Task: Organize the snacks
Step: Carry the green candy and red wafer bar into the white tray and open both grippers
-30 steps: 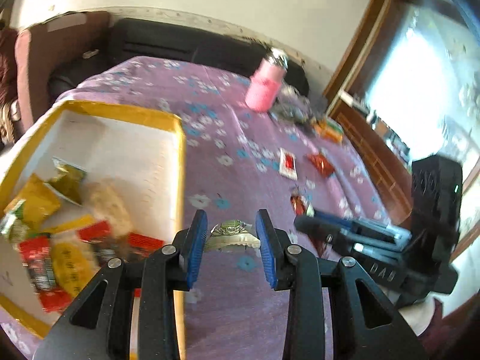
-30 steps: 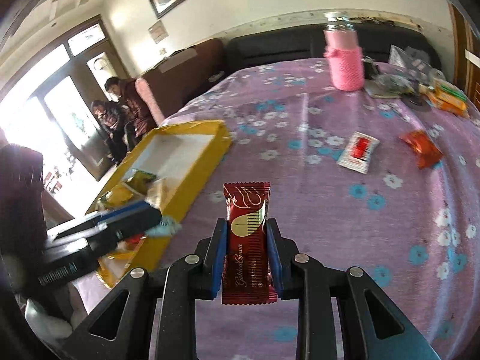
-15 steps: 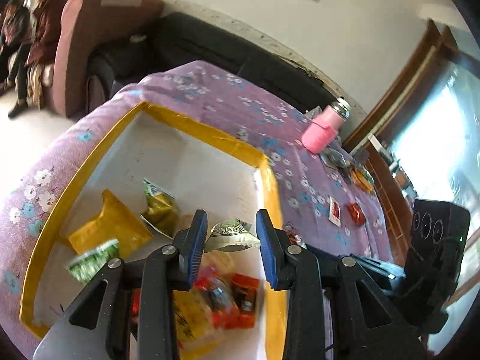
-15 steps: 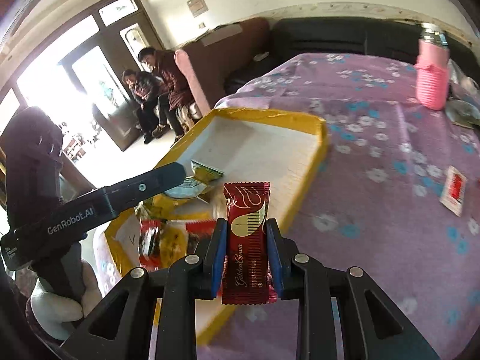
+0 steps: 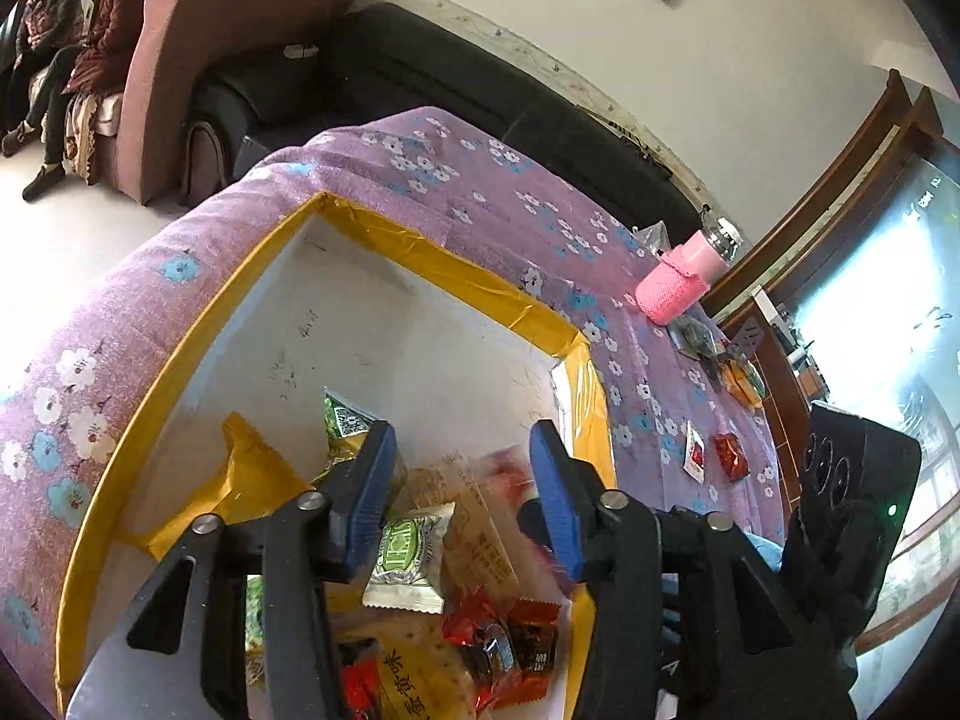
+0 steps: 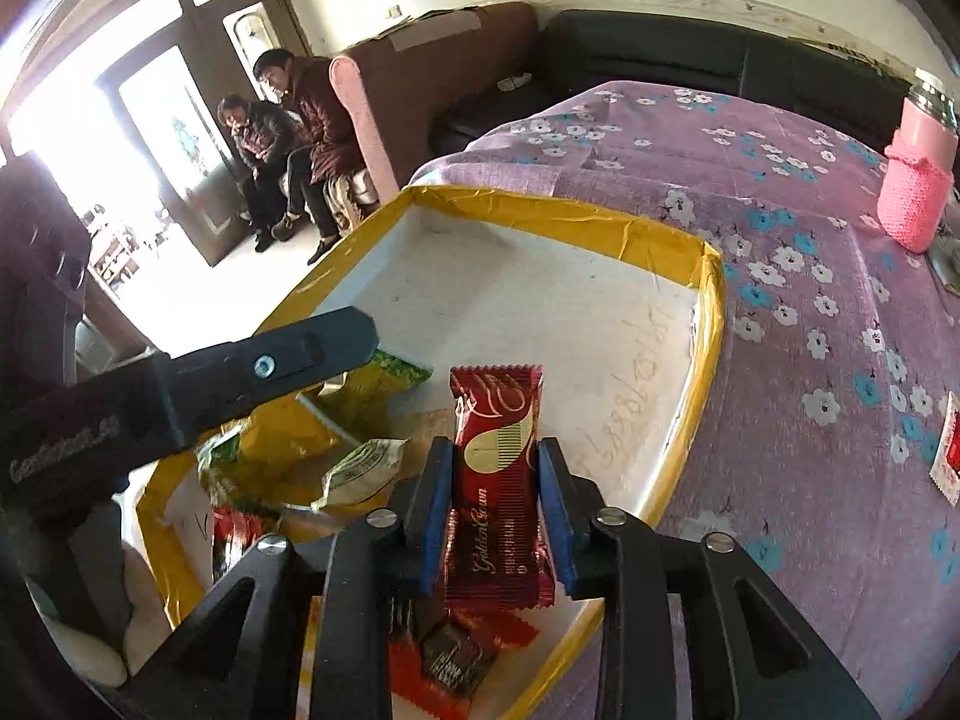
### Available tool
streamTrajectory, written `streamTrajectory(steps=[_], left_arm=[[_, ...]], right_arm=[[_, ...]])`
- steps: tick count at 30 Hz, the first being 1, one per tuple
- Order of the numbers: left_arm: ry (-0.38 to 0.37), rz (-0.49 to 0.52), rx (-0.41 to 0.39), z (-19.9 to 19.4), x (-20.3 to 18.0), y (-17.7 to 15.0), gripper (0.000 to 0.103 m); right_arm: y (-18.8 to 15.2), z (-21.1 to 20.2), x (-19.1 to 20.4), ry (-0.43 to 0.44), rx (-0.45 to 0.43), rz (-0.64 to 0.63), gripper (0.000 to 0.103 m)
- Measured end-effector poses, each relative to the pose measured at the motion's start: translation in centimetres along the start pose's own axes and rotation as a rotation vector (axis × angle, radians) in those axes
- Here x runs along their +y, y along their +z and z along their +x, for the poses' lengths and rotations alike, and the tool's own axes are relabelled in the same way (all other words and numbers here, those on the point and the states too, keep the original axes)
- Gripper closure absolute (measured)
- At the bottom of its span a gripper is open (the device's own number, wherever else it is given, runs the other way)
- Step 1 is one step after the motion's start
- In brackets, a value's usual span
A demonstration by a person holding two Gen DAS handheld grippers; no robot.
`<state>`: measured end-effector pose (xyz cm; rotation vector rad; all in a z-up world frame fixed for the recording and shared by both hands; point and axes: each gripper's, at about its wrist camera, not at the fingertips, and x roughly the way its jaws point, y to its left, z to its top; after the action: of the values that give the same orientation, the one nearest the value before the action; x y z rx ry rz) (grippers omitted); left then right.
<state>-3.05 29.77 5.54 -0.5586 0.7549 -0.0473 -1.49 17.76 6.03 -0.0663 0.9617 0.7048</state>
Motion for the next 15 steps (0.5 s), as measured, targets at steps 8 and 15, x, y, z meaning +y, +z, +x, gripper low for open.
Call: streamTrajectory(steps=[8,15], left_arm=[[0.224,0.053,-0.094,-3.4,-2.3,-1.7,0.028],[0.341,0.119,-0.140,-5.7,-5.7,-4.8,0.024]], right_arm=[[-1.1,-4.3,-0.6,-0.004,-0.091,0.007,0.059],[-3.7,-7.9,-1.3,-0.018,-0.136,0.010,0.053]])
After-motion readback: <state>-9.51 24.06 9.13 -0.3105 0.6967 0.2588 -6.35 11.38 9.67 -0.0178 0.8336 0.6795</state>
